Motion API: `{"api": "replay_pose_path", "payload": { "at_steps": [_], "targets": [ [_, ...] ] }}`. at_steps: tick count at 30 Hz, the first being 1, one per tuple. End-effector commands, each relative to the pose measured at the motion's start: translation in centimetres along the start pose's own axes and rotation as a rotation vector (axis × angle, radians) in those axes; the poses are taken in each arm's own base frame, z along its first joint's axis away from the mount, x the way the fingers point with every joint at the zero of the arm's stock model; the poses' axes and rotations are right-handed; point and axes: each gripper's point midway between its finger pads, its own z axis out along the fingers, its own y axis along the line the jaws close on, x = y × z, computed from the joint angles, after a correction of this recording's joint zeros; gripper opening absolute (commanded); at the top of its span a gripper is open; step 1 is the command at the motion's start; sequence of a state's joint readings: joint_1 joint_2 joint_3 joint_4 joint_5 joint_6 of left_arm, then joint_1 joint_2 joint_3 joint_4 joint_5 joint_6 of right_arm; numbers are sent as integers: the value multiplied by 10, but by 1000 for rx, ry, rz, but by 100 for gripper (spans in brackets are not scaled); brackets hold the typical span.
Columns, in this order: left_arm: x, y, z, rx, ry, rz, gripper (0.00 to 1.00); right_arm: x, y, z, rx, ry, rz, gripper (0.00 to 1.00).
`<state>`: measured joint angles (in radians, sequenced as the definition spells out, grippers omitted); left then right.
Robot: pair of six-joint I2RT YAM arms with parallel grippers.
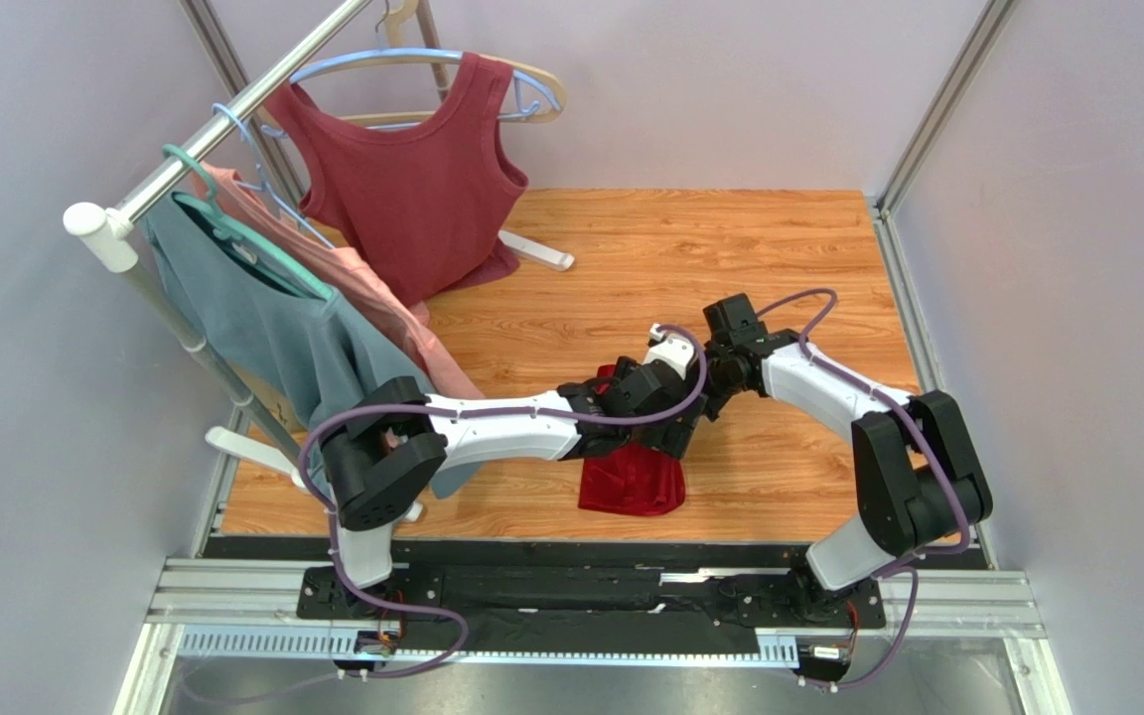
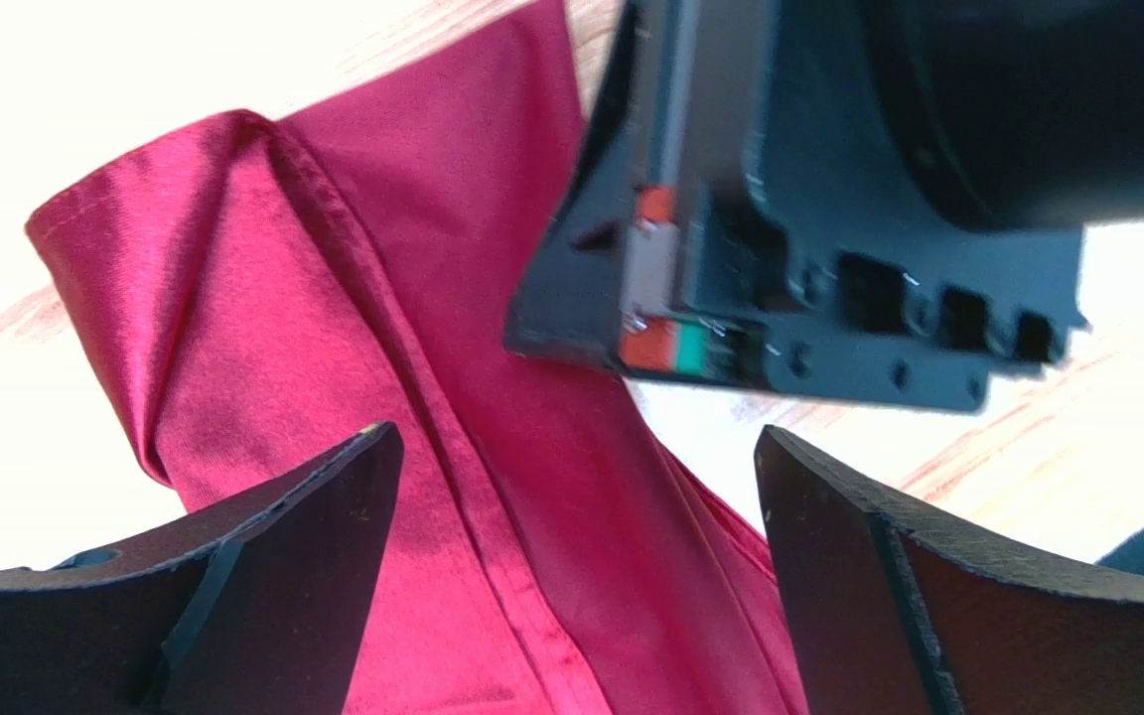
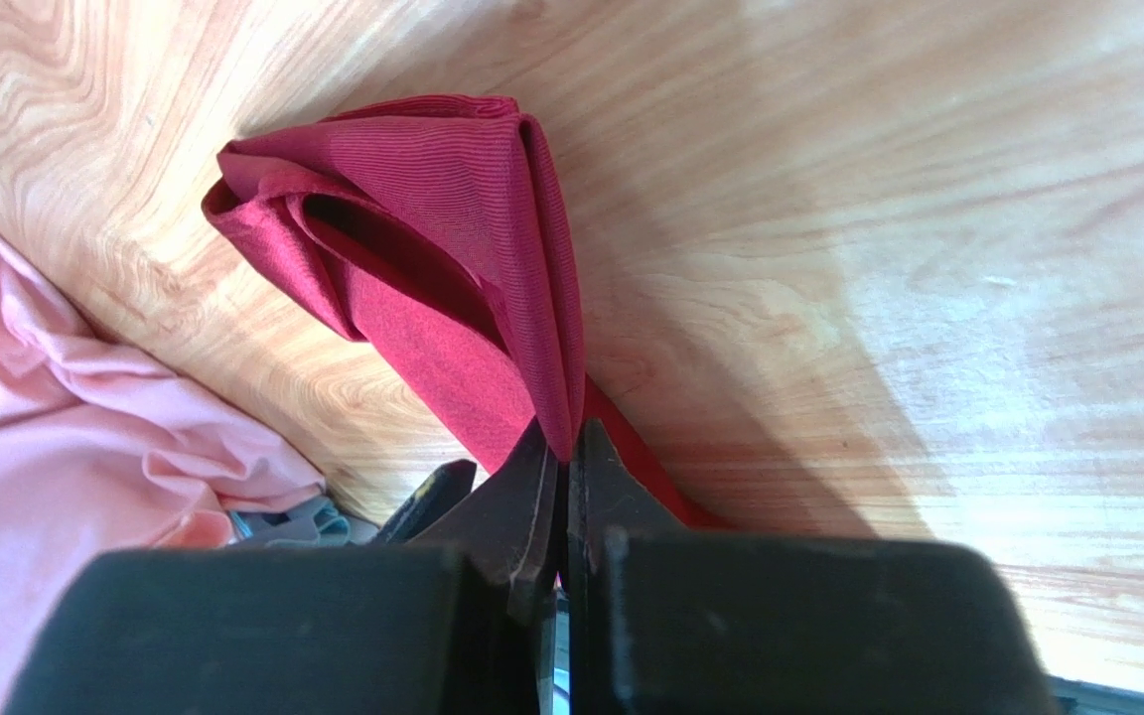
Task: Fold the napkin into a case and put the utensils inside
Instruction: Fold the 2/3-rectangle-folded napkin at the center of the board.
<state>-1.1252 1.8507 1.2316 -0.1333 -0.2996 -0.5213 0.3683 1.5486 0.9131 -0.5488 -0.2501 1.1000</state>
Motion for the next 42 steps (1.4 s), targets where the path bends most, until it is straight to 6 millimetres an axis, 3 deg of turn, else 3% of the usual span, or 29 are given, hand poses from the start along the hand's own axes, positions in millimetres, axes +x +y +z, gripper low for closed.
{"api": "replay_pose_path", "payload": {
  "at_steps": [1, 4, 12, 18, 23, 25, 27, 30, 35, 36, 37, 40, 42],
  "targets": [
    [-16, -5, 4, -14, -64, -36, 91, -2, 5, -6, -21, -36, 72, 0],
    [-21, -6, 8, -31, -83, -30, 85, 0, 3, -4, -16, -35, 92, 0],
    [-15, -6, 20, -61, -63, -20, 70, -2, 0, -6, -12, -57, 135, 0],
    [-12, -7, 24, -84, -57, -17, 64, -1, -1, -3, -7, -52, 152, 1],
    [-11, -9, 26, -71, -56, -7, 50, 2, -4, -2, -8, -43, 147, 5],
    [-10, -11, 26, -64, -49, -3, 40, 1, -4, -2, -8, -45, 135, 10],
    [-9, -12, 25, -51, -40, 4, 22, 0, -6, -3, -10, -56, 122, 14],
    [-6, -9, 24, -52, -21, 4, 6, -1, -7, -4, -12, -65, 98, 20],
    [-1, -9, 18, 34, 20, -46, 0, -11, -10, -9, -15, -93, -8, 27],
    [5, -7, 18, 47, 36, -56, 0, -13, -12, -10, -15, -91, -27, 37],
    [0, -10, 15, 86, 34, -75, 0, -14, -12, -10, -24, -87, -39, 40],
    [1, -10, 12, 150, 60, -124, 0, -22, -11, -12, -73, -65, -105, 44],
    [4, -9, 11, 185, 80, -154, 0, -29, -11, -17, -96, -65, -165, 58]
  ]
}}
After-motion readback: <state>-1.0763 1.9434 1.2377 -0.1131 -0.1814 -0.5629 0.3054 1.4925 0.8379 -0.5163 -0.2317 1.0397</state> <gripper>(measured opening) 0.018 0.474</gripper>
